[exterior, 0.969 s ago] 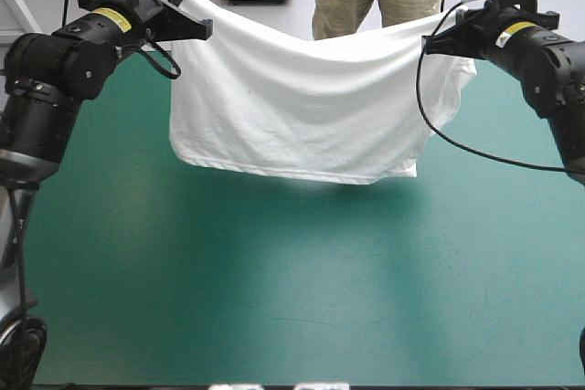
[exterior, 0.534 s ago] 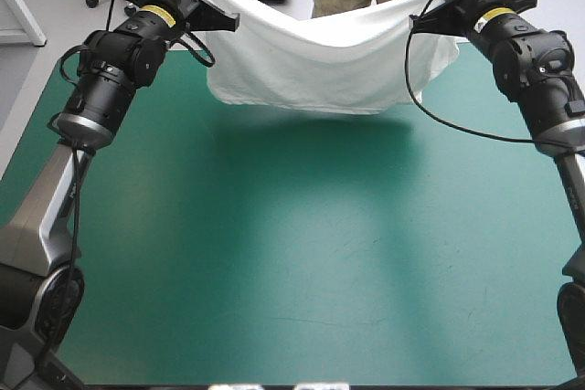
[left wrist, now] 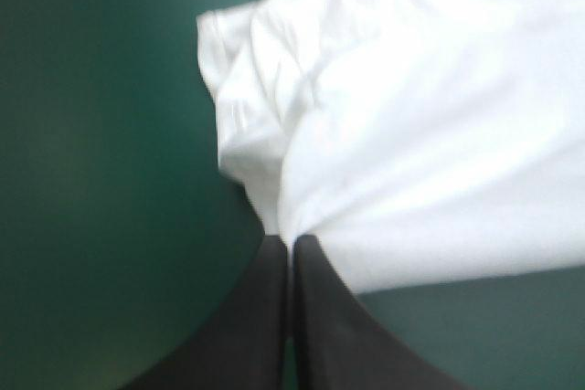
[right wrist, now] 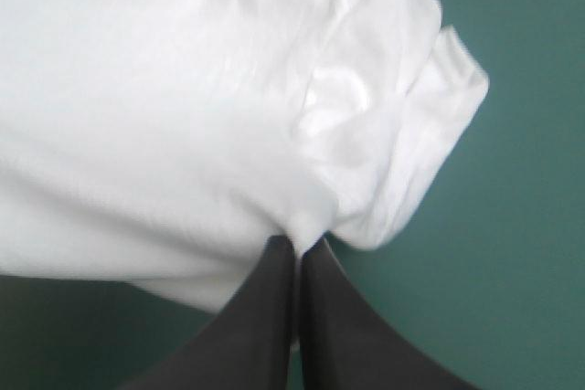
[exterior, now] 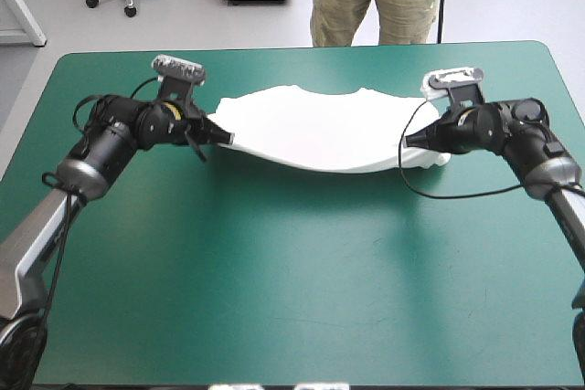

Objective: Fold the cloth

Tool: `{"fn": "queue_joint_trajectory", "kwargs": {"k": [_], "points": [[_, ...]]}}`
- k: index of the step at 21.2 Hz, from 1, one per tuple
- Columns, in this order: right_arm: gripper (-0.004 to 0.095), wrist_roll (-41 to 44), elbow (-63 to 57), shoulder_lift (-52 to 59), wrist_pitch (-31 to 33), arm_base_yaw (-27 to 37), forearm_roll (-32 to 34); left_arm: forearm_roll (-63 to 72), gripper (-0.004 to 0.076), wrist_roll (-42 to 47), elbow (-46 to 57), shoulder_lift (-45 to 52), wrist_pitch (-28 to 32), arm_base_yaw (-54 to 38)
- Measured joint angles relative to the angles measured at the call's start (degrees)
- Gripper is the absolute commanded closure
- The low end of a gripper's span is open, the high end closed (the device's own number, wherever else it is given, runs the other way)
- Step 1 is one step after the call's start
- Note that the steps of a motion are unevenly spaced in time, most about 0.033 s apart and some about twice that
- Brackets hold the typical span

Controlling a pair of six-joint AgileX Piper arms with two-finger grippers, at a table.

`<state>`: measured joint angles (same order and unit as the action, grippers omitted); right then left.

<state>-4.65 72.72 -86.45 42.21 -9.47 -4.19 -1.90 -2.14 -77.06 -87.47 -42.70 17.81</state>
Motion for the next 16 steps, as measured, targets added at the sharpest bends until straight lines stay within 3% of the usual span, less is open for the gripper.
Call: {"fn": "queue_joint_trajectory", "kwargs": {"k": [5, 12, 14, 16], "points": [[0.0925, -0.5, -16.8, 7.8, 5.4, 0.0, -4.5, 5.5, 0.0733, 0.1, 22.6, 10.7, -2.6, 0.0], [0.0917, -4.4, -26.1, 14.6, 11.9, 0.0, -9.0, 10.1, 0.0731, -0.4, 37.4, 19.8, -4.9, 0.0], [0.0864, -5.6, -26.2, 14.7, 12.0, 0.0, -10.7, 10.1, 0.0699, -0.4, 38.3, 20.0, -5.6, 0.0], [0.0741, -6.5, -26.2, 14.7, 12.0, 0.0, -12.2, 10.3, 0.0593, -0.6, 38.5, 20.0, -6.1, 0.0]]}}
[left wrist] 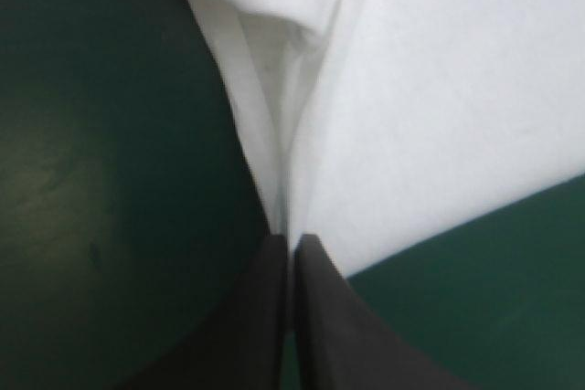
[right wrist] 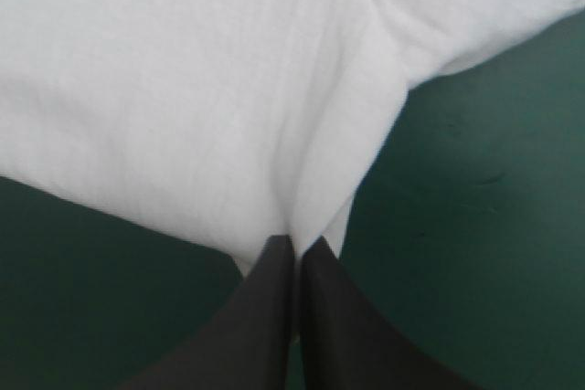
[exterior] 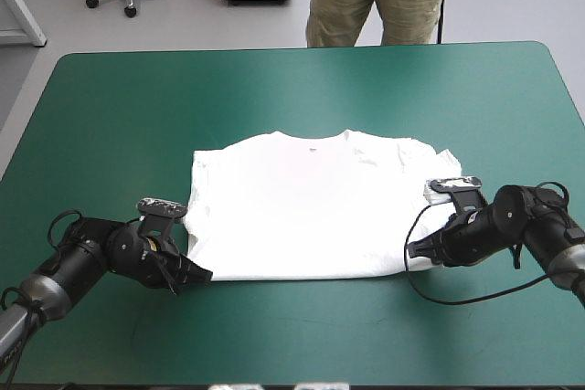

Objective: Fold the cloth

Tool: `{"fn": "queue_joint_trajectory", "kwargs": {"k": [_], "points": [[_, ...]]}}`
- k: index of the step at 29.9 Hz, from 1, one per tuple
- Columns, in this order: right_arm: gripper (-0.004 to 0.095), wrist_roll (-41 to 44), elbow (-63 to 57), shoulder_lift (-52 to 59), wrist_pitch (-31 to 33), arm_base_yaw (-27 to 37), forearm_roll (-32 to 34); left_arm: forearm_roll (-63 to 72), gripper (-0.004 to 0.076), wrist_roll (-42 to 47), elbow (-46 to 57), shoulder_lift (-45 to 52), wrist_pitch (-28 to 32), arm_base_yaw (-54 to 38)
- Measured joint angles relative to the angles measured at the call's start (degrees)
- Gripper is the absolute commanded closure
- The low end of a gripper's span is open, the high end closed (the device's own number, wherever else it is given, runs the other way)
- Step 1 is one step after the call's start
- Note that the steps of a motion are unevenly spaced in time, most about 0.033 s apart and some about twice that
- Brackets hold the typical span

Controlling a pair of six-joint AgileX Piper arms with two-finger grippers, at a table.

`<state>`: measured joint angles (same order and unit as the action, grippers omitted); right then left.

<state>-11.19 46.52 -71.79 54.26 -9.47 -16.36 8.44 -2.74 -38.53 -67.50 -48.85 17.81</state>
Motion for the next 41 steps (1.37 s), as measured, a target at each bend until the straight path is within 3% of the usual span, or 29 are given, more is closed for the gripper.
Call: {"fn": "queue_joint_trajectory", "kwargs": {"k": [4, 6, 7, 15, 27, 33, 41], "points": [[0.0403, -1.0, 0.0, 0.0, 0.4, 0.0, -1.1, 2.6, 0.0261, -3.2, 0.1, 0.0, -1.5, 0.0], [0.0298, -0.9, 0.0, 0.0, 1.1, 0.0, -1.4, 4.3, 0.0135, -4.1, 0.1, 0.0, -2.8, 0.0], [0.0288, -0.2, 0.0, 0.0, 1.8, 0.0, -1.4, 4.9, 0.0111, -4.3, -0.1, 0.0, -3.7, 0.0], [0.0372, 3.0, 4.7, 2.0, 6.9, 0.0, -1.1, 4.9, 0.0153, -3.0, -8.2, 2.0, -10.1, 0.0], [0.0372, 11.2, 22.8, 5.6, 13.2, 0.0, 6.1, -5.9, 0.0197, 3.1, -24.1, 6.2, -14.6, 0.0], [0.0371, 13.6, 24.2, -0.1, 12.7, 1.5, 8.8, -5.9, 0.0197, 3.2, -24.4, 6.2, -15.1, 0.0], [0.0372, 12.2, 24.4, -12.7, 6.1, 8.7, 6.3, -5.9, 0.0197, 3.3, -24.4, 6.2, -15.2, 0.0]]}}
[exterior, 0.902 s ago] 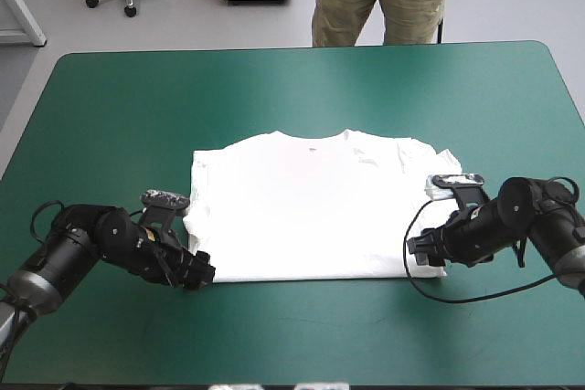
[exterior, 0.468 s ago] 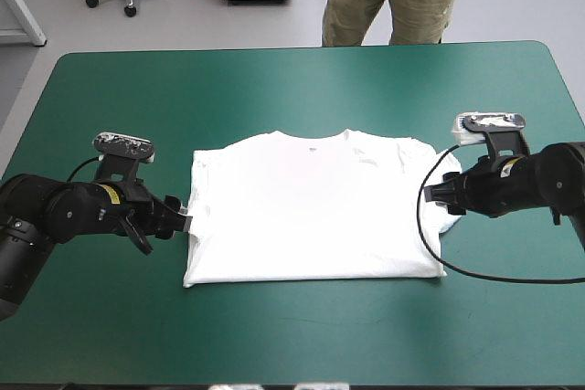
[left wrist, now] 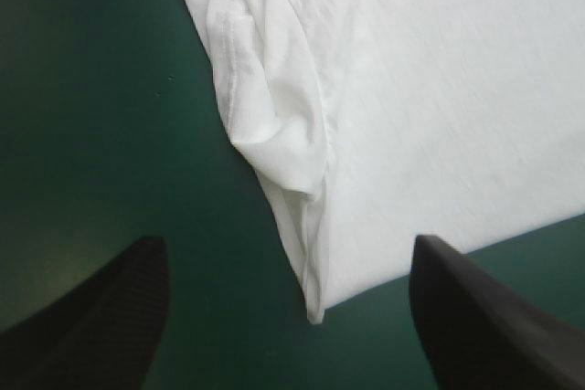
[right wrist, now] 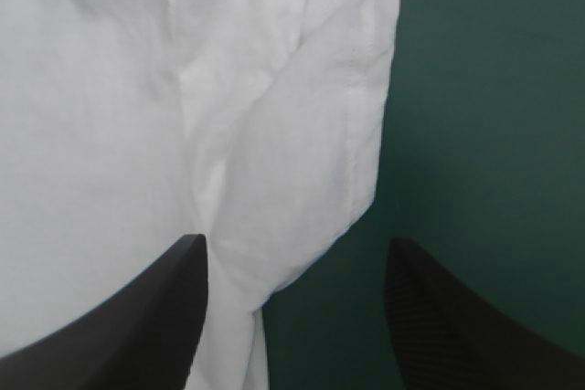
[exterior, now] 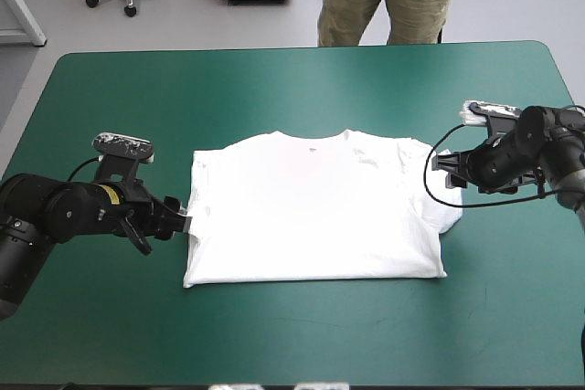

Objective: Fold the cloth

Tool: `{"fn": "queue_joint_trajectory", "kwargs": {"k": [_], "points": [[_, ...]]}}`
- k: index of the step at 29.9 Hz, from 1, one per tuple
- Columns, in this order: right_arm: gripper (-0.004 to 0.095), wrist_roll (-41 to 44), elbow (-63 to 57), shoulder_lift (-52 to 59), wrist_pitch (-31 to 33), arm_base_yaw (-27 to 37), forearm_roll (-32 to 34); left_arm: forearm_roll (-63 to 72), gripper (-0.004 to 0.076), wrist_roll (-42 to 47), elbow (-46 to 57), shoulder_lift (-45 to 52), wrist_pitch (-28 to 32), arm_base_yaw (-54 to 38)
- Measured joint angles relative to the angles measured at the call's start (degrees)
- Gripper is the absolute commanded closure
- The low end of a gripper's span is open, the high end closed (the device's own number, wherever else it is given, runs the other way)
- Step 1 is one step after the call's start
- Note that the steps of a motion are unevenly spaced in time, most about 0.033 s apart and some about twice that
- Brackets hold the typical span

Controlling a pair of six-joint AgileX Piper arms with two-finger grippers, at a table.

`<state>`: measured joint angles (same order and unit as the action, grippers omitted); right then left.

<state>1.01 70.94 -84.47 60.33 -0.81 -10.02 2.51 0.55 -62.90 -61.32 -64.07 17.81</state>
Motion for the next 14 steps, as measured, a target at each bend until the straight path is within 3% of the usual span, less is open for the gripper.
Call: {"fn": "queue_joint_trajectory", "kwargs": {"k": [9, 14], "points": [[0.0377, -0.2, 9.0, -13.2, -2.3, 0.3, 0.8, 0.0, 0.0197, 0.0, 0.0, 0.0, 1.7, 0.0], [0.0470, 0.8, 13.8, -19.9, -2.3, 0.3, 1.8, 0.0, 0.0197, 0.0, 0.0, 0.0, 1.7, 0.0]]}}
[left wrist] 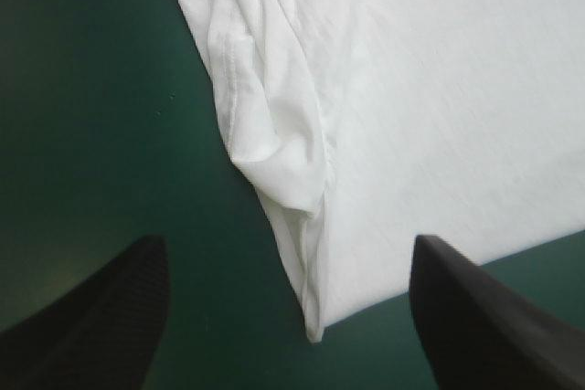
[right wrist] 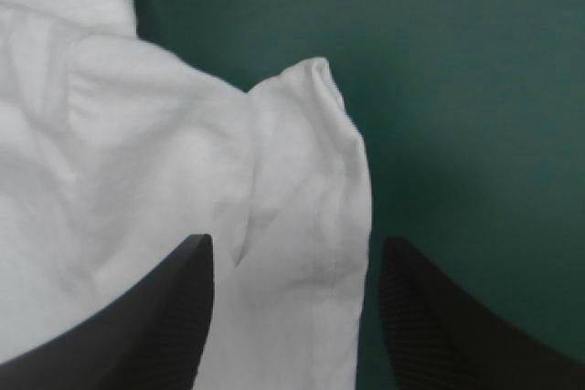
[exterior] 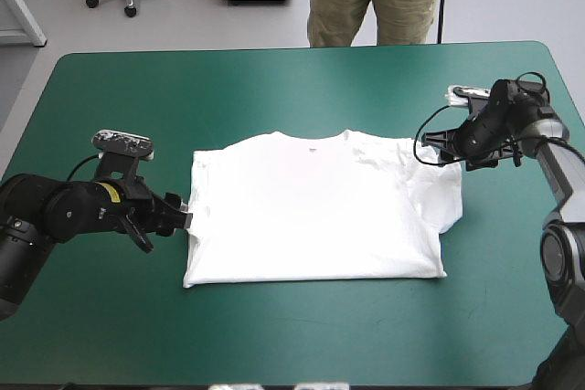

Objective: Fold the cloth

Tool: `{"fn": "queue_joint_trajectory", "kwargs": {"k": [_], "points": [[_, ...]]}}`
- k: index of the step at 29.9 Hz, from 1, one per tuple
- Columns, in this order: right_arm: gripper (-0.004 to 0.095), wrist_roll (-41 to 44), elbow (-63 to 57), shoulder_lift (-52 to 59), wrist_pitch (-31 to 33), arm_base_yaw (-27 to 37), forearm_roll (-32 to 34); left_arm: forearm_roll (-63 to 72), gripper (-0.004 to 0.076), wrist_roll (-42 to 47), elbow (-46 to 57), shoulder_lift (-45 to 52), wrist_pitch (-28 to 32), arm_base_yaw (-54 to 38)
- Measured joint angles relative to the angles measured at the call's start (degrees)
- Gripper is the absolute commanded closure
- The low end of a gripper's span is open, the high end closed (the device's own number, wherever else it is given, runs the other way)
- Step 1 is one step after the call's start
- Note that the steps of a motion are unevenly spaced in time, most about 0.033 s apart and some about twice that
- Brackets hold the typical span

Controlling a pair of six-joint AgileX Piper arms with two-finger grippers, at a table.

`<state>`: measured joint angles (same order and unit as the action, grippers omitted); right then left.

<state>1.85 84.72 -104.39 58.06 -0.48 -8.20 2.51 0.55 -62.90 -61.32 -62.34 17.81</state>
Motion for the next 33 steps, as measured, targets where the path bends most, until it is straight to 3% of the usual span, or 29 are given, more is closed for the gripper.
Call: {"fn": "queue_joint_trajectory", "kwargs": {"k": [11, 14, 17, 23, 33], "points": [[0.0503, 0.6, 2.0, -7.9, 0.5, 0.0, 0.6, 0.0, 0.0197, 0.8, 0.0, 0.0, 0.0, 0.0], [0.0665, 0.6, 2.3, -8.3, 1.1, 0.0, 0.9, 0.0, 0.0197, 1.0, 0.0, 0.0, 0.0, 0.0], [0.0925, 0.3, 2.6, -8.5, 1.6, 0.1, 2.0, 0.0, 0.0197, 1.0, 0.0, 0.0, 0.0, 0.0], [0.0925, 0.0, 2.6, -8.1, 1.7, 0.4, 2.9, 0.0, 0.0197, 1.0, 0.0, 0.0, 0.0, 0.0], [0.0925, -1.8, 2.6, 0.1, 1.9, -0.7, -4.5, 0.0, 0.0197, 1.0, 0.0, 0.0, 0.0, 0.0]]}}
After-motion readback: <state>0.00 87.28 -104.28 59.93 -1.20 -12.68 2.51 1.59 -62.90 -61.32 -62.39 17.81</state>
